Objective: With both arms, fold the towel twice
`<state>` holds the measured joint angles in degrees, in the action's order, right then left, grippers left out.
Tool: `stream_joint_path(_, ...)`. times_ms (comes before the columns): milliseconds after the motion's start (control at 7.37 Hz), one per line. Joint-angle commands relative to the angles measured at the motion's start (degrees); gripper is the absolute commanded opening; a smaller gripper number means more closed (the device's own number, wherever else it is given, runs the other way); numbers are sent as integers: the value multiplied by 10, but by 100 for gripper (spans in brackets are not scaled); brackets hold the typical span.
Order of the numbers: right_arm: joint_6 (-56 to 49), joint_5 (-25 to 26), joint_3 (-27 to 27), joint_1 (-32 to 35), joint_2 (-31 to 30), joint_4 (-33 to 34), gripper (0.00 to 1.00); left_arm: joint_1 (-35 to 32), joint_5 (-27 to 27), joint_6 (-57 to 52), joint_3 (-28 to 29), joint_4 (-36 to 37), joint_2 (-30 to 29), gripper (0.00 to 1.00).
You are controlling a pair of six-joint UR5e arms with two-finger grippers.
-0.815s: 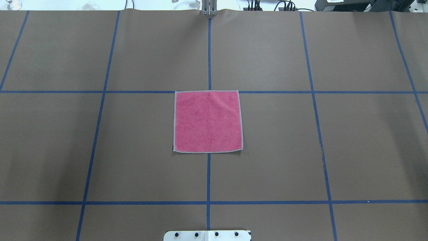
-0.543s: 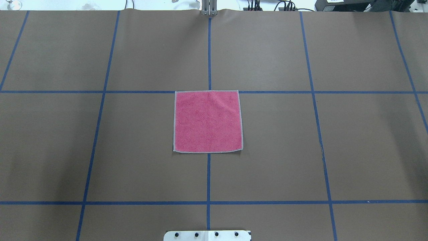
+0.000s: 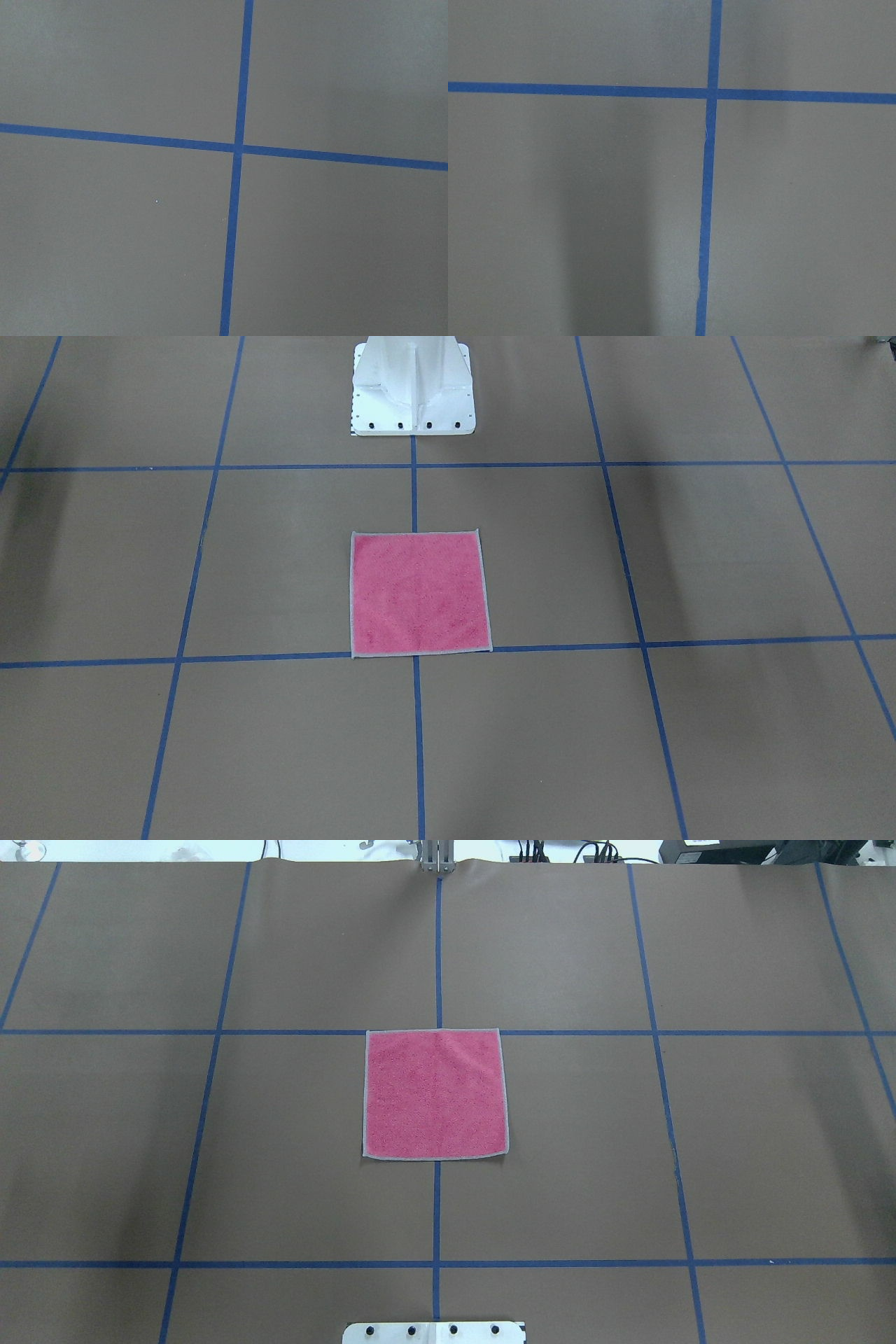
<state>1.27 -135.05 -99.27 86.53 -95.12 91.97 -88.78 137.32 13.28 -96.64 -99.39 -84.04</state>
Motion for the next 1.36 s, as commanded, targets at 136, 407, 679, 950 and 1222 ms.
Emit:
stream_joint_path(136,-1,-11,-9,-3,-2,-3,100,0,1,2,-2,-14,2,100)
stream_joint_path(407,2,-74,-2,-7,-2,-13,100,1,20,14,-3,-15,1,100)
stream_joint_path(679,28,-83,-11,-35,0,-48,100,12,35,44,-5,-44,-1,100)
stream_joint_path(950,164,-83,-11,-93,-2,-146,100,104,33,252,-13,-166,-12,100)
stream_joint_path(1222,407,-73,-15,-204,37,-243,100,197,21,423,-53,-182,-53,99)
